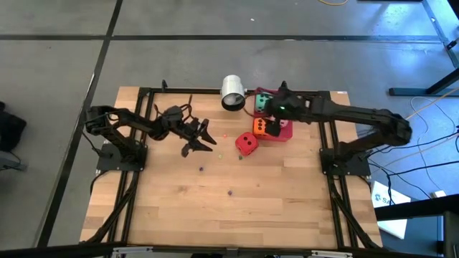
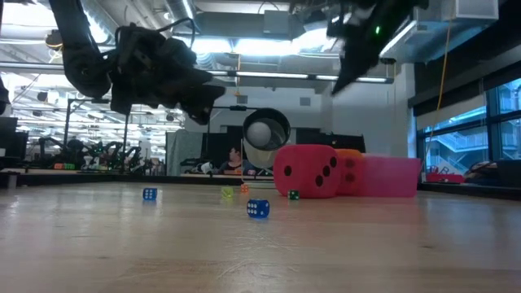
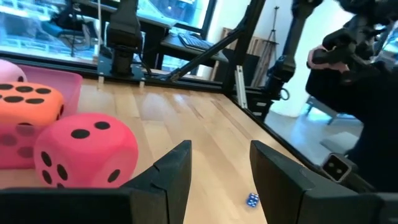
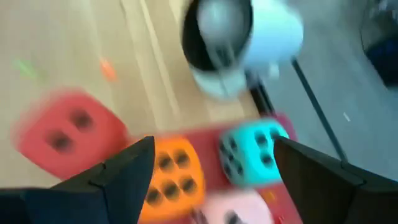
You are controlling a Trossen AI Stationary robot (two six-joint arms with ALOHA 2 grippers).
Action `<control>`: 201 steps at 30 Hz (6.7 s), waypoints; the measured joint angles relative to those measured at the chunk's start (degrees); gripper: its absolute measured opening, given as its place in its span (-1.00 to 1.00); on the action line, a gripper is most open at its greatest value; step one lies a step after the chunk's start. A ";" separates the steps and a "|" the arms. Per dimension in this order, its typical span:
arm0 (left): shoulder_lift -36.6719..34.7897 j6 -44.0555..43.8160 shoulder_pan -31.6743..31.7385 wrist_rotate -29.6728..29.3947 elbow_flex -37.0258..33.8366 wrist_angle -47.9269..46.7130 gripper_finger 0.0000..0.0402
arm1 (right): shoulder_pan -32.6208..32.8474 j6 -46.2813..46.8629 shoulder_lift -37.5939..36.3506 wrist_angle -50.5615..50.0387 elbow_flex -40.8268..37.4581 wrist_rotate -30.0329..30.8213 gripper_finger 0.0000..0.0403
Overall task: Pick & Place Dice
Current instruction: Put the big red dice into the red bin
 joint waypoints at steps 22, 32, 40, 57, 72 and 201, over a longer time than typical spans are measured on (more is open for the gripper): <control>-0.04 0.26 0.94 0.28 0.00 -1.75 -0.22 | 27.47 19.55 -4.18 79.68 -40.40 4.77 0.61; -0.04 7.41 -7.93 -18.53 0.04 -2.30 -0.22 | 36.15 20.22 11.16 93.93 -42.47 12.41 0.61; 0.00 15.67 -14.28 -35.43 11.34 -31.62 -0.22 | 36.37 26.70 18.16 94.29 -42.49 12.39 0.61; 3.85 20.00 -11.67 -51.46 23.81 -49.10 -0.44 | 40.96 27.18 18.46 88.05 -42.49 9.31 0.61; 19.36 22.83 -11.04 -50.36 36.70 -52.91 -0.49 | 40.91 27.11 12.77 75.12 -42.45 16.75 0.61; -41.24 1.15 -22.82 -30.89 -5.75 -29.88 -0.49 | 33.72 20.74 37.45 -12.93 9.86 22.32 0.10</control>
